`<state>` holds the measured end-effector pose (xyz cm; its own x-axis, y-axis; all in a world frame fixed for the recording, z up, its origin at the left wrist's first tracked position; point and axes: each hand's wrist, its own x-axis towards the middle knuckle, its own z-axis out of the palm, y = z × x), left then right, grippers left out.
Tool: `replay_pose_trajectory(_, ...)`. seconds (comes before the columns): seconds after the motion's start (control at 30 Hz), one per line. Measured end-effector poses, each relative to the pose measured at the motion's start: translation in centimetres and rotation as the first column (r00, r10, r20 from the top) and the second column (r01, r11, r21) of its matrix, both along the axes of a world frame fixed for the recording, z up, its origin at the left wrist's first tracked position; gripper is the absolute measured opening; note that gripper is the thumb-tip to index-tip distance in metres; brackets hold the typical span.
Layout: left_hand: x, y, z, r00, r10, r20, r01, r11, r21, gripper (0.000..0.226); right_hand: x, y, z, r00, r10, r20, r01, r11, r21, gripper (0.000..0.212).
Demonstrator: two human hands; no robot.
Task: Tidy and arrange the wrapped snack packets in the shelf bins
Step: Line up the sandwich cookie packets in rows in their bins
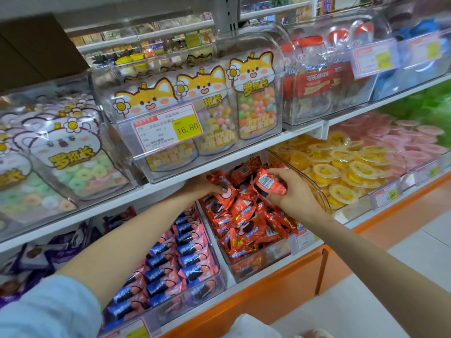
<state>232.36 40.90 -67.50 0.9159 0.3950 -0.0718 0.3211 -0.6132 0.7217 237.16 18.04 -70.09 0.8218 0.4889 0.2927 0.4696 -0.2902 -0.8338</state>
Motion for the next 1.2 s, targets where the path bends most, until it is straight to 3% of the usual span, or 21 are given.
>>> replay_pose_trajectory(0.07, 0.4, 0.1, -0.4, 0.999, -0.019, -0.039, 0.027, 0.978, 0.208, 0.035, 0.0, -0.2, 0.0, 1.0, -0.014, 0.01, 0.014, 1.0, -0.014, 0.05)
replay_pose_trajectory(0.23, 0.9, -1.1, -1.1, 0.97, -0.063, -0.236, 0.178, 0.844, 0.507, 0.043, -0.1, -0.6, 0.2, 1.0, -0.01, 0.018, 0.01, 1.0, 0.008, 0.046)
replay_pose_trajectory(0.4, 1.3, -1.8, -1.1, 0.894, -0.086, -0.439, 0.384, 0.65, 0.656, 0.047, -0.2, -0.8, 0.2, 1.0, 0.004, -0.007, -0.004, 1.0, 0.02, 0.04)
replay_pose_trajectory(0.5, 1.5, -2.0, -1.0, 0.834, -0.101, -0.542, 0.497, 0.564, 0.659, 0.044, -0.3, -0.8, 0.1, 0.999, 0.007, -0.033, -0.006, 0.999, 0.047, 0.037)
replay_pose_trajectory(0.67, 1.8, -1.3, -0.2, 0.822, -0.113, -0.558, 0.462, 0.704, 0.539, 0.04, -0.4, -1.2, 0.2, 0.998, 0.01, -0.055, -0.006, 0.997, 0.072, 0.037)
replay_pose_trajectory(0.77, 1.5, -1.1, -1.6, 0.809, -0.012, -0.587, 0.472, 0.61, 0.637, 0.039, -0.4, -1.3, 0.4, 0.997, 0.015, -0.074, -0.009, 0.997, 0.076, 0.037)
replay_pose_trajectory(0.83, 1.5, -1.3, -2.5, 0.85, 0.018, -0.526, 0.444, 0.512, 0.735, 0.039, -0.4, -1.4, 0.4, 0.997, 0.016, -0.075, -0.011, 0.997, 0.075, 0.036)
replay_pose_trajectory(0.9, 1.5, -1.2, -2.7, 0.905, -0.003, -0.425, 0.372, 0.487, 0.79, 0.049, -0.4, -1.3, 0.3, 0.997, 0.016, -0.079, -0.01, 0.998, 0.068, 0.037)
replay_pose_trajectory(1.03, 1.1, -0.4, -2.6, 0.897, -0.117, -0.425, 0.399, 0.628, 0.669, 0.06, -0.3, -1.3, 0.1, 0.995, 0.015, -0.099, -0.008, 0.997, 0.073, 0.037)
replay_pose_trajectory(1.2, 1.4, -0.3, -2.5, 0.874, -0.208, -0.44, 0.453, 0.678, 0.579, 0.061, -0.3, -0.8, 0.1, 0.995, 0.02, -0.094, -0.014, 0.998, 0.063, 0.036)
